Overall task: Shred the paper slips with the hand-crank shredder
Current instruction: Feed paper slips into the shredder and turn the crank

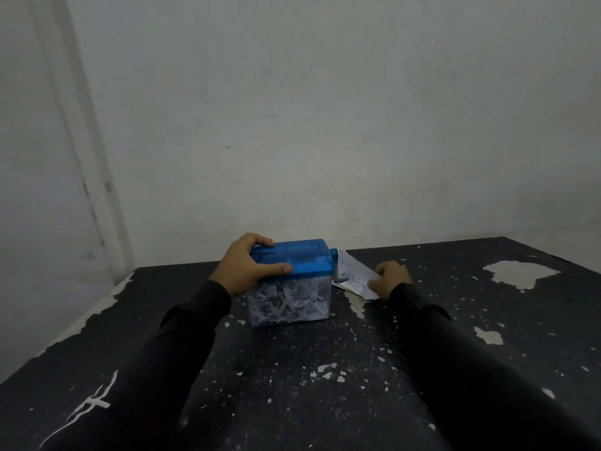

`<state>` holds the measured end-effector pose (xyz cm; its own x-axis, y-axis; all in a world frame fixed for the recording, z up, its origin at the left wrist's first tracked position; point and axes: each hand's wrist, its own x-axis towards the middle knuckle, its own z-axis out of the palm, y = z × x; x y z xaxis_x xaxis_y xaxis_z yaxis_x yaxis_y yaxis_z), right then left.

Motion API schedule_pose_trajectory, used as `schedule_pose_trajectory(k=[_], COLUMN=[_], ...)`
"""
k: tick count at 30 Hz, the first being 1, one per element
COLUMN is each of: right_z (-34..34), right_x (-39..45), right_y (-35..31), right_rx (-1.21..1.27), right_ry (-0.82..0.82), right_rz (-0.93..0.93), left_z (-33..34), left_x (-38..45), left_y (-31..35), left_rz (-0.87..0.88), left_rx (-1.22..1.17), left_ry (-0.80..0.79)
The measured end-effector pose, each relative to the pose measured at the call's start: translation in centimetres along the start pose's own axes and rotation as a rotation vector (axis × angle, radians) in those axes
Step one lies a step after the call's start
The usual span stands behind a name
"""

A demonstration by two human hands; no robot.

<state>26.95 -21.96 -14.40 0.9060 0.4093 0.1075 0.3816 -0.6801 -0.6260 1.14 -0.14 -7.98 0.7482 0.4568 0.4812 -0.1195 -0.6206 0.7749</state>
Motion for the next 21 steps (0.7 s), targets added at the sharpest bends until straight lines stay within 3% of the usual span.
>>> schedule_pose_trajectory(k=[8,21], right_z=[-1.1,-1.6], right_x=[-0.6,-0.6], right_y=[0.3,0.6], right_rx=[0.010,0.026], right_ry=[0.076,-0.117], right_rz=[-0.075,0.057], left_z=[-0.1,0.0], left_x=[0.0,-0.1], left_y=[-0.1,0.2], left_rz=[0.002,0.009], left_rx=[0.016,0.039], left_ry=[-0.006,0.005])
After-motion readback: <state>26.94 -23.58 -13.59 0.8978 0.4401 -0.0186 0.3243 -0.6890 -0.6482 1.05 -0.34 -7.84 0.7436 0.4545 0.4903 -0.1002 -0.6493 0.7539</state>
